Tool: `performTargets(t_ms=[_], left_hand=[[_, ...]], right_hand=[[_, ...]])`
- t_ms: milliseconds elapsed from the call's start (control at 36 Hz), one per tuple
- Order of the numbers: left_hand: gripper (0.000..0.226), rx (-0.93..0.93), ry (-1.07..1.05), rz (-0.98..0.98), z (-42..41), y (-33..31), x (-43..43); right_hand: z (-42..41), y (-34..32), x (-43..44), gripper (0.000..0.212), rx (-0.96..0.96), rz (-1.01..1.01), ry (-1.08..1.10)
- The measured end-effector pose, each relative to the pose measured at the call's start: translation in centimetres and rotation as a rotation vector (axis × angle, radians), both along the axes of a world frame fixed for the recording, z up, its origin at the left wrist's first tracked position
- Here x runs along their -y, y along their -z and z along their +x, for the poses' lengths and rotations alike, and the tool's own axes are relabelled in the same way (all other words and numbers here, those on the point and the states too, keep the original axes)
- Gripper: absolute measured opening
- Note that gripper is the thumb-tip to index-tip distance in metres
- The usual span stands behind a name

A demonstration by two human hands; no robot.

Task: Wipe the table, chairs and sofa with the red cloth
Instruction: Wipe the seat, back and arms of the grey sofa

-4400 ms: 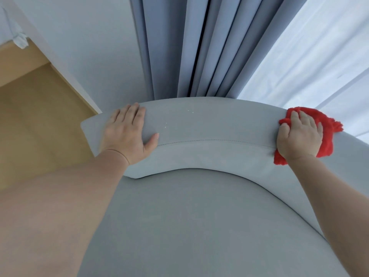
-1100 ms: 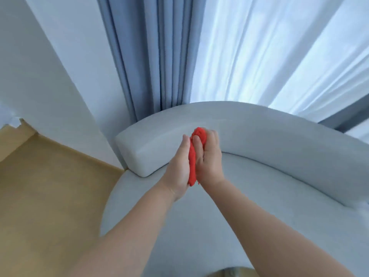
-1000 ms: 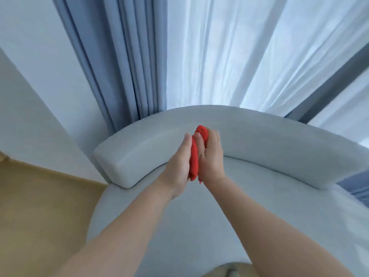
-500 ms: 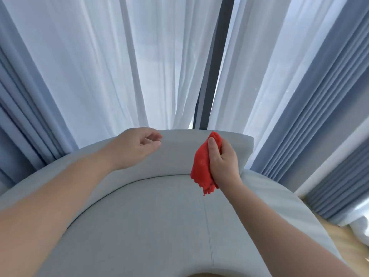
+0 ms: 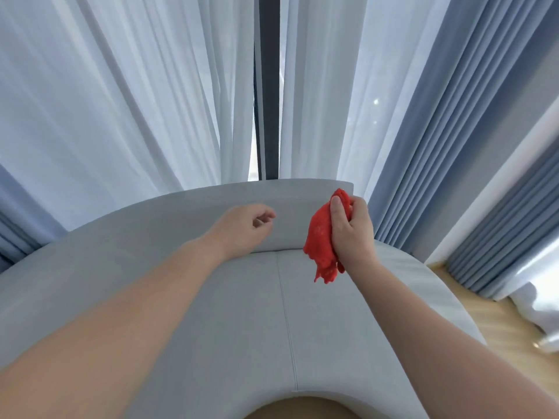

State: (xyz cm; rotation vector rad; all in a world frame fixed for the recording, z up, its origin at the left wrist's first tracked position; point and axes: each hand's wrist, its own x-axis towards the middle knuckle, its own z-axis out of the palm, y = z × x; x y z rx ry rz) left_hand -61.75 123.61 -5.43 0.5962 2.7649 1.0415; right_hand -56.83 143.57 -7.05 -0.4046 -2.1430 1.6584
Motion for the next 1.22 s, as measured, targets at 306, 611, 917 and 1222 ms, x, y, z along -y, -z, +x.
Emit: performTargets(t_ms=[306,611,917,1222], left_hand=[[0.038,-0.048,0.139,-0.191,-15.5,9.3,-4.1],[0.042,-0.144,0.167,-0.411,-30.7,21.9,-12.4],[0.067,-0.484,0.369,-0.583,-41.1,30.9,-20.8],[0.060,-0.782,0.728,-0.576,-47.1,35.5,-24.8]], right_hand=[[-10.3,7.8,-3.2,0.024,0.191,-0.119,0.175],[-22.1,20.0,-12.6,0.014,0.256,0.002,0.353],[-35.1,34.6,-18.6,0.023,0.005,-0.054,0.513],[-40.1,43.0,-16.3,0.066,0.001,-0.241,0.689]])
